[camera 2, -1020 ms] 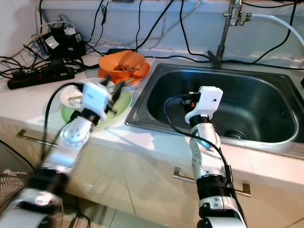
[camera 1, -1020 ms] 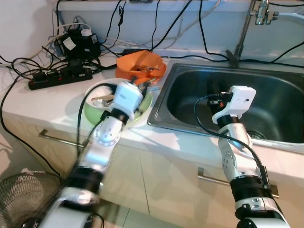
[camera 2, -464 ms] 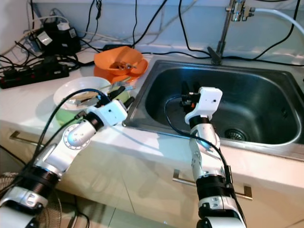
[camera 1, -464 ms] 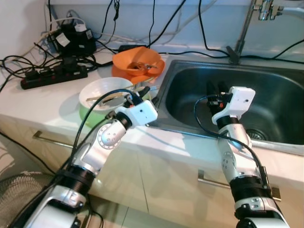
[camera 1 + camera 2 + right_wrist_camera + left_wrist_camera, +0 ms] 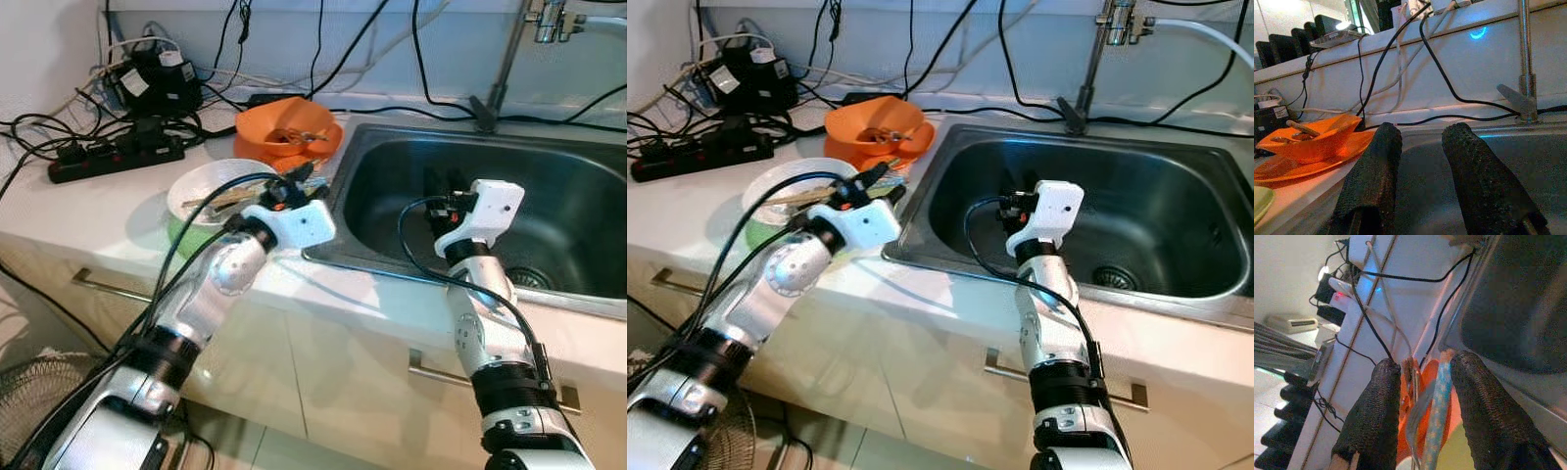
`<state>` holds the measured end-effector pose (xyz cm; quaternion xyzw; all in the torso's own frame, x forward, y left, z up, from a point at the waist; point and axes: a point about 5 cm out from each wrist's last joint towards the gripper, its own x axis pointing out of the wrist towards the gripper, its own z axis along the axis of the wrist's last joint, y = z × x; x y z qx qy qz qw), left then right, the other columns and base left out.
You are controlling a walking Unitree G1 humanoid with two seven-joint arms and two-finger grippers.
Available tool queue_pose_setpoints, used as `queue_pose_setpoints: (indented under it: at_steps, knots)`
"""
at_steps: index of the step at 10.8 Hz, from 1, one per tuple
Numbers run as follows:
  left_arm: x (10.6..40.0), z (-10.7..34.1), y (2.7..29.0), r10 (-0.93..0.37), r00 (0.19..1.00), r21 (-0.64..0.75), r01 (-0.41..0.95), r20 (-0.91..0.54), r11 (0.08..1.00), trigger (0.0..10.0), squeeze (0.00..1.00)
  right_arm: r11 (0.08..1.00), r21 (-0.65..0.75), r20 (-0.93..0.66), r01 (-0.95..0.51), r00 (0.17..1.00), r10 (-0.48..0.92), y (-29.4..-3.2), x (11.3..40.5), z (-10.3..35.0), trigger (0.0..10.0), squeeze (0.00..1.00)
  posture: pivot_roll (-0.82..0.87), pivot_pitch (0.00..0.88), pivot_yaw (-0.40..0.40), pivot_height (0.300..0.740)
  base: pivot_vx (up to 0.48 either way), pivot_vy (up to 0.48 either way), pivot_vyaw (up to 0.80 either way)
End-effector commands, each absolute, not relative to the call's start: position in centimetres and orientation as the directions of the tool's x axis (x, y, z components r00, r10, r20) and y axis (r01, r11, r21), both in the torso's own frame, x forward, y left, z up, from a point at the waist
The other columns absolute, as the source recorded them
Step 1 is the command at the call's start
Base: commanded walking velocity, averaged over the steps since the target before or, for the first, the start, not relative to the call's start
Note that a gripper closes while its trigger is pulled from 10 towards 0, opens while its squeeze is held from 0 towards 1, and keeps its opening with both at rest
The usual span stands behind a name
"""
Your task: Kitchen organization
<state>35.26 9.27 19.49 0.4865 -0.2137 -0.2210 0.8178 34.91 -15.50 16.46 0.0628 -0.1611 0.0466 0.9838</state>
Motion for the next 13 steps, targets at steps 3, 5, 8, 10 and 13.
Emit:
queue_pose_setpoints:
  at_steps: [3,5,8,10,13]
  knots:
    - [36.2,19.6,9.2,-0.549,0.829,0.909,0.142,0.107,0.392,10.0,0.00,0.986,0.112,0.318,-0.121,0.945,0.080,-15.3,35.0,16.5,10.0,0.00,0.04,0.016,0.095,0.740,0.000,0.000,0.00]
    - [36.7,19.7,9.1,-0.533,0.842,0.920,0.134,0.091,0.369,10.0,0.00,0.987,0.113,0.318,-0.118,0.945,0.077,-15.3,35.0,16.5,10.0,0.00,0.04,0.019,0.099,0.740,0.000,0.000,0.00]
    - [37.2,19.8,8.9,-0.513,0.853,0.922,0.121,0.093,0.368,4.9,0.00,0.987,0.114,0.318,-0.116,0.945,0.074,-15.3,35.0,16.4,10.0,0.00,0.03,0.022,0.100,0.740,0.000,0.000,0.00]
    - [37.3,19.8,9.0,-0.507,0.856,0.918,0.114,0.105,0.381,0.0,0.00,0.987,0.115,0.317,-0.115,0.945,0.073,-15.4,35.0,16.4,10.0,0.00,0.03,0.021,0.099,0.740,0.000,0.000,0.00]
    - [37.3,19.8,9.0,-0.509,0.854,0.913,0.119,0.106,0.390,0.0,0.00,0.986,0.115,0.317,-0.117,0.946,0.075,-15.4,35.0,16.4,10.0,0.00,0.04,0.019,0.098,0.740,0.000,0.000,0.00]
